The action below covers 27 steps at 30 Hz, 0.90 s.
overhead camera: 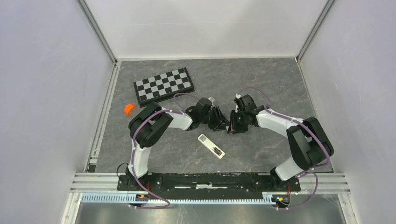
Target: Load the batteries into the remote control
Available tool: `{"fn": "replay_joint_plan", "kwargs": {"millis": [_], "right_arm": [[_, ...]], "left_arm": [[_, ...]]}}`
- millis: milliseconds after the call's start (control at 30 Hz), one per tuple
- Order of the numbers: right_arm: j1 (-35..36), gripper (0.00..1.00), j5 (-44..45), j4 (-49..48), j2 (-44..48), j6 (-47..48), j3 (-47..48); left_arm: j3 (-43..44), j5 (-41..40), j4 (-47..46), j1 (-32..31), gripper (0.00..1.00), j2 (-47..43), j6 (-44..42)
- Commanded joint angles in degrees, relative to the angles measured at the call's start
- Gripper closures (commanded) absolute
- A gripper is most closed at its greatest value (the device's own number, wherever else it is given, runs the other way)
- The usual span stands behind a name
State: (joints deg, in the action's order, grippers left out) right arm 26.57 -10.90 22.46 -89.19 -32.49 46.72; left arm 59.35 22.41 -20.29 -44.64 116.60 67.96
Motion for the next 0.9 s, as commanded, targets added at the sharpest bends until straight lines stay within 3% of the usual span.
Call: {"fn": "replay_joint_plan", "kwargs": {"millis": [0, 133, 267, 367, 433, 567, 733, 867], "right_arm": [[0.06, 0.67, -2.02, -5.47, 0.64, -2.03, -0.6], [0.07, 0.67, -2.45, -6.44, 0.29, -2.09, -0.92], [-0.02, 0.66, -1.97, -6.39, 0.28, -1.46, -0.77], [-0.02, 0.56, -1.32, -5.76, 1.01, 0.24, -0.31], [-0.02, 0.41, -0.8, -5.89, 2.76, 2.67, -0.4], [-0.05, 0.28, -3.65, -9.54, 8.78, 12.43, -1.06], [-0.03, 0.23, -21.24, -21.32, 17.95, 23.01, -4.96], [0.11, 0.21, -37.64, -32.59, 22.61, 23.43, -7.6]], "left_arm": [[1.12, -1.23, 0.78, -1.06, 0.58, 2.5, 1.05], [1.04, -1.21, 0.37, -1.23, 0.7, 3.05, 0.34], [1.11, -1.47, 0.17, -1.24, 0.97, 3.18, -1.82], [0.86, -2.3, 0.87, -1.17, 0.98, 2.59, -3.32], [0.94, -2.59, 1.92, -1.02, 0.98, 1.78, -3.83], [2.85, -3.5, 9.44, -0.33, 0.98, -2.06, -5.63], [4.8, -6.59, 19.22, 1.56, 0.98, -8.89, -8.99], [4.22, -7.08, 24.83, 3.77, 0.98, -14.31, -10.98]]}}
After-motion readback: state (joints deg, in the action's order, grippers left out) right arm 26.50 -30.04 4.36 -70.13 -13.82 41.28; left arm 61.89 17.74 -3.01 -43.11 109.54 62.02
